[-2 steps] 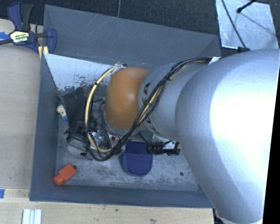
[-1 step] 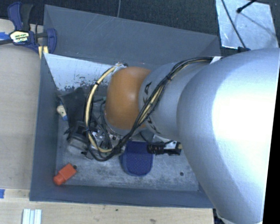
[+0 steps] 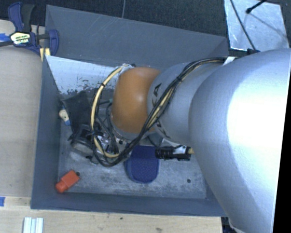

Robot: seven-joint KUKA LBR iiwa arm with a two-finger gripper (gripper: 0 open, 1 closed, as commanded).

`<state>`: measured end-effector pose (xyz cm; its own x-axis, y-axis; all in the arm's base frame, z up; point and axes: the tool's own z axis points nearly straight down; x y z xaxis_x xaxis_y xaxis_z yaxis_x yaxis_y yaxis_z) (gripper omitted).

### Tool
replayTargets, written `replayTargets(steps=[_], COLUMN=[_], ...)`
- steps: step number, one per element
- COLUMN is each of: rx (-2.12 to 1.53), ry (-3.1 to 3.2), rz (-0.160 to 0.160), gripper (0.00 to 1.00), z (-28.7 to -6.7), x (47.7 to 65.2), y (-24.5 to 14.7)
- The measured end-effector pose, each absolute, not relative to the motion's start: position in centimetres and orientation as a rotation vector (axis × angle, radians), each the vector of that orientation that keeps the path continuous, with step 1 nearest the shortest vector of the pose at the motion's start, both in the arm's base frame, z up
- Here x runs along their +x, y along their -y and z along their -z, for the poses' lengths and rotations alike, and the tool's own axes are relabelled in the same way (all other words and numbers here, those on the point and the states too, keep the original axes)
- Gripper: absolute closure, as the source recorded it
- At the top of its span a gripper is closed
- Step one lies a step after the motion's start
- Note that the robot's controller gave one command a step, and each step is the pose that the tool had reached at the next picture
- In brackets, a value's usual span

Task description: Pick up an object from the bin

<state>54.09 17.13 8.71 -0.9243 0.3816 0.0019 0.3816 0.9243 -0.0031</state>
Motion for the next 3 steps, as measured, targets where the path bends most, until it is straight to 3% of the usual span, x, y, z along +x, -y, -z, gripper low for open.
replayTargets(steps=[1, 2, 3], rx=[-0.614, -0.615, -0.615], ry=[3.079, 3.073, 3.08], rz=[-0.002, -0.008, -0.002], gripper=[1.0, 1.0, 1.0], z=[-12.0, -11.8, -18.2], x=[54.0, 53.8, 53.8], y=[-17.0, -16.9, -16.8])
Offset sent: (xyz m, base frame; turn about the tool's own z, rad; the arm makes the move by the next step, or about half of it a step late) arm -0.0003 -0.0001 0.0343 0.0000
